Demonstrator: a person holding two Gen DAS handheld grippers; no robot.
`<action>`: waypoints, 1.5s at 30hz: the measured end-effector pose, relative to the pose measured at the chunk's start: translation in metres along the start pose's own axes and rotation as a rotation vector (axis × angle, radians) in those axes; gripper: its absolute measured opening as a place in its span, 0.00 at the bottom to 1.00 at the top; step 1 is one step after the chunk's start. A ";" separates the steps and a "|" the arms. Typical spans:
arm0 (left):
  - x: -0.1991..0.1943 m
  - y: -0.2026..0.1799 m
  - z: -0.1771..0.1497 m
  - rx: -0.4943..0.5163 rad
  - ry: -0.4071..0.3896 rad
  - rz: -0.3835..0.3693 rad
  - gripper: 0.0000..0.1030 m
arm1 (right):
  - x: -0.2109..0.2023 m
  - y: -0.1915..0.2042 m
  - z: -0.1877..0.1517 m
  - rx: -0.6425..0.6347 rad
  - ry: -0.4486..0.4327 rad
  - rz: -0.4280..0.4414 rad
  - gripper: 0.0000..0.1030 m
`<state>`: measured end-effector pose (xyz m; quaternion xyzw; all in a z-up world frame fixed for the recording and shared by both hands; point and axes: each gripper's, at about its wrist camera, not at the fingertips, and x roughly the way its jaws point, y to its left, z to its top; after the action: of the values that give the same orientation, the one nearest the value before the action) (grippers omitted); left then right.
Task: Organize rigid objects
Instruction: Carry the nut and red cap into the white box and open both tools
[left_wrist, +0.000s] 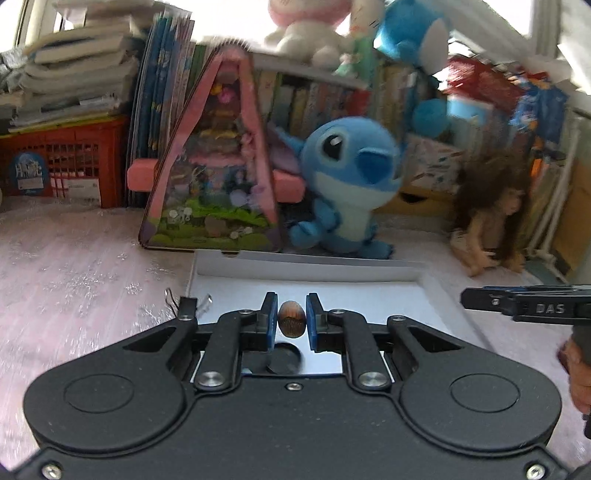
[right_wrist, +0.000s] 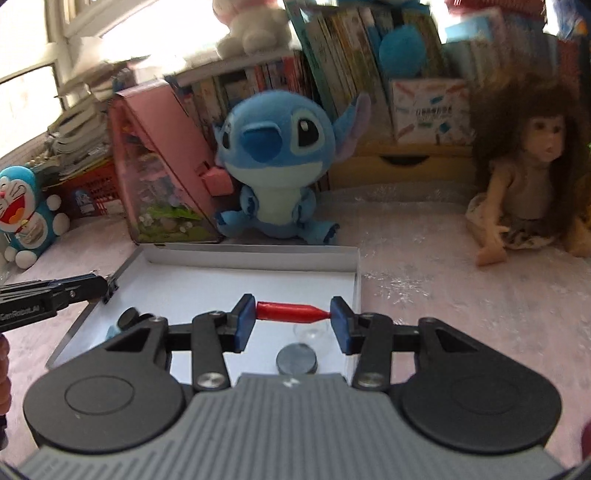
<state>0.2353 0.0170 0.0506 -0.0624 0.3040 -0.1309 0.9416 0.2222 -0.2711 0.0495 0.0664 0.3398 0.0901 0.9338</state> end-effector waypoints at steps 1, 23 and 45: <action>0.010 0.003 0.003 -0.007 0.014 0.012 0.14 | 0.008 -0.001 0.003 0.003 0.013 0.000 0.47; 0.082 0.003 -0.004 0.003 0.148 0.056 0.14 | 0.079 0.010 -0.004 -0.056 0.084 -0.071 0.47; 0.087 0.000 -0.005 0.024 0.171 0.084 0.14 | 0.083 0.012 -0.005 -0.063 0.103 -0.085 0.47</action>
<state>0.3005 -0.0081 -0.0022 -0.0268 0.3841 -0.0997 0.9175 0.2799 -0.2411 -0.0042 0.0175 0.3871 0.0642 0.9196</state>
